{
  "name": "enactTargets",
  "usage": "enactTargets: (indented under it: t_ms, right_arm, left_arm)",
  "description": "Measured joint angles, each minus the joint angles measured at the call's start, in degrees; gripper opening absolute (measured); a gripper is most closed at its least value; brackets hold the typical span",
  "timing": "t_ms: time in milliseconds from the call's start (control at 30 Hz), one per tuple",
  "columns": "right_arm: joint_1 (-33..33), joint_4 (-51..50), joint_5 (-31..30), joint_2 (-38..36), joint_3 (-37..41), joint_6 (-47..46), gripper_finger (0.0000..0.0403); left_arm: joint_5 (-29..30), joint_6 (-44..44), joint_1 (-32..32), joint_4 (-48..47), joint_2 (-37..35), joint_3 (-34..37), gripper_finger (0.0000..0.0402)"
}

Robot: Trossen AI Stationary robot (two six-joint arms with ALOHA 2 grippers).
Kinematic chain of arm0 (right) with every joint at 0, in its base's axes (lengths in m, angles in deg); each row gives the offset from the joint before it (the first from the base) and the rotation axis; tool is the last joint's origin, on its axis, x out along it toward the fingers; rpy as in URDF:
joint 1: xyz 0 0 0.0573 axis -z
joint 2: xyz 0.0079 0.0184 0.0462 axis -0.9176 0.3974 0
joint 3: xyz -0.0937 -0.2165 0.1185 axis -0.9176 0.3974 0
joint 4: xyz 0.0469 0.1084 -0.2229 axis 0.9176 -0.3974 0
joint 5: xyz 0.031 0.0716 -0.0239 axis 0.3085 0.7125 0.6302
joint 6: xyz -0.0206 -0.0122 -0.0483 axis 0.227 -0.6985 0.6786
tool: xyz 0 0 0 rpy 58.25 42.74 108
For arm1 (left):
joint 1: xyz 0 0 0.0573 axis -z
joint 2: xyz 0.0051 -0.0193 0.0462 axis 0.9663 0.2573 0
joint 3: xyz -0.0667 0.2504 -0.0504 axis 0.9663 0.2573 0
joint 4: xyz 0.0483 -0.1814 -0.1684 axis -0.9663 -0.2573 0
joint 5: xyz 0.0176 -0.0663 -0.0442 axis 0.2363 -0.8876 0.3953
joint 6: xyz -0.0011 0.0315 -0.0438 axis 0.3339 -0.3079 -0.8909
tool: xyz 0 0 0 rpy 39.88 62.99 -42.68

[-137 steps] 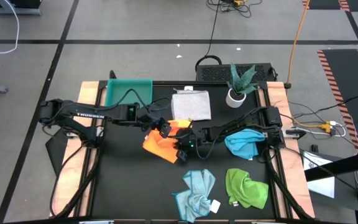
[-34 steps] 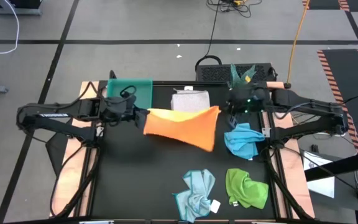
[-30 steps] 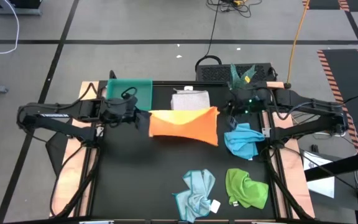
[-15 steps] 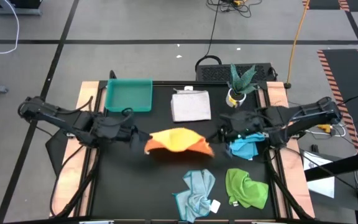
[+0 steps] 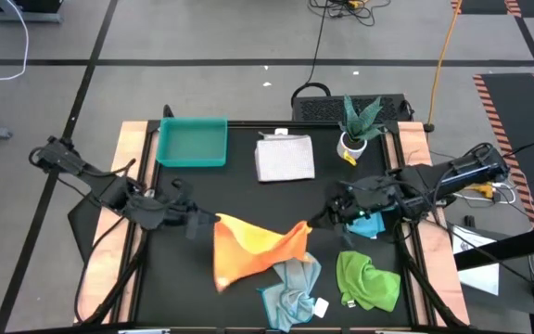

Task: Fold microfiber towels
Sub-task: Fold the orange microfiber towel

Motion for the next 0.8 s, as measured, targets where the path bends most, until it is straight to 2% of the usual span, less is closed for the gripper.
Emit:
enactTargets:
  t_ms: [167, 300, 567, 800]
  right_arm:
    - [5.02, -12.33, -3.22, 0.0, 0.27, 3.37, 0.0]
    - [10.87, -17.21, -4.64, 0.02, 3.75, 6.69, 0.0]
    - [22.21, -12.31, -4.49, 0.04, 14.31, 14.46, 0.0]
    - [26.6, -6.67, -4.28, 0.05, 19.41, 17.17, 0.0]
  left_arm:
    - [-0.54, -8.15, -3.04, -20.16, 0.53, 0.0, 0.0]
    - [-1.76, -8.77, -6.24, -27.84, 0.51, 0.0, 0.0]
    - [-4.53, -3.13, -14.13, -30.6, 0.51, 1.01, 0.0004]
    - [-6.2, 4.79, -19.16, -30.69, 1.93, 3.13, 0.0038]
